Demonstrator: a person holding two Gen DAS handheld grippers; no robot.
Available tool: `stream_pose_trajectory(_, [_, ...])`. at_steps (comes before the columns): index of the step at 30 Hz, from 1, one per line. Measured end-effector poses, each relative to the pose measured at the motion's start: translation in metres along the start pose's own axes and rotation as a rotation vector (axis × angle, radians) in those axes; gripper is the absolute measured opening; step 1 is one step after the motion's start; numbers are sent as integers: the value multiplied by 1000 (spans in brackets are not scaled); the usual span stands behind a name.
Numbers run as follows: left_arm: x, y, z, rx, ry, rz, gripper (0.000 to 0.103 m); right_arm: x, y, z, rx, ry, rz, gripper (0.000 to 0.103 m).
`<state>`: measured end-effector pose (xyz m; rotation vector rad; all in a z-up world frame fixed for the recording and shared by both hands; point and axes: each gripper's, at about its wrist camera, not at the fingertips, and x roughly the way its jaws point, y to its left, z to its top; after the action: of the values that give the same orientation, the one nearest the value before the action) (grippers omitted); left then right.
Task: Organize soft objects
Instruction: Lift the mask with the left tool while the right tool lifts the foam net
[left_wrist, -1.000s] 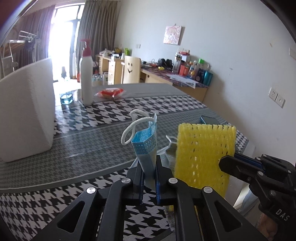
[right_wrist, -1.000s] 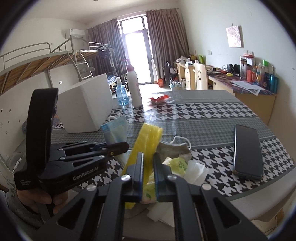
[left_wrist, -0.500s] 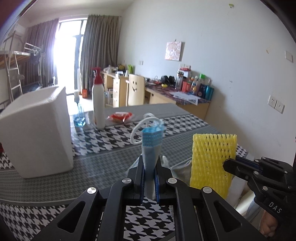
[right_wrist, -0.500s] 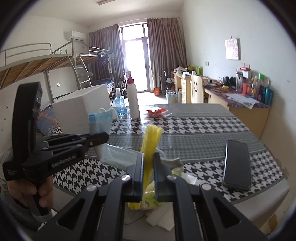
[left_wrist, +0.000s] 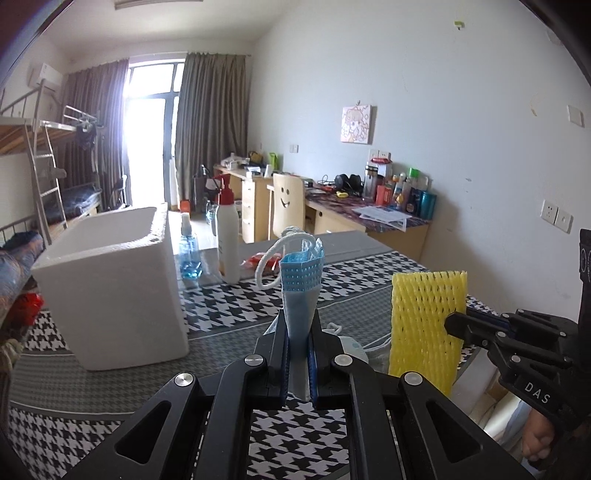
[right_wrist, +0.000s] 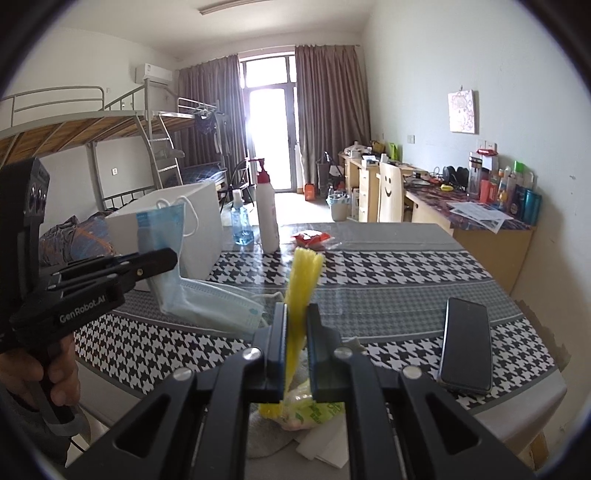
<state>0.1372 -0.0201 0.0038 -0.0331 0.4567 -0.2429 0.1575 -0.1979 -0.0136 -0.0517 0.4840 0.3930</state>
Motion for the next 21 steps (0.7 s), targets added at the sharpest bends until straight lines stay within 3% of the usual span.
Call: stream_pose_trajectory(21, [-12,15,4,7,-48,73,8,-3,12,21,-13,-56,33,12])
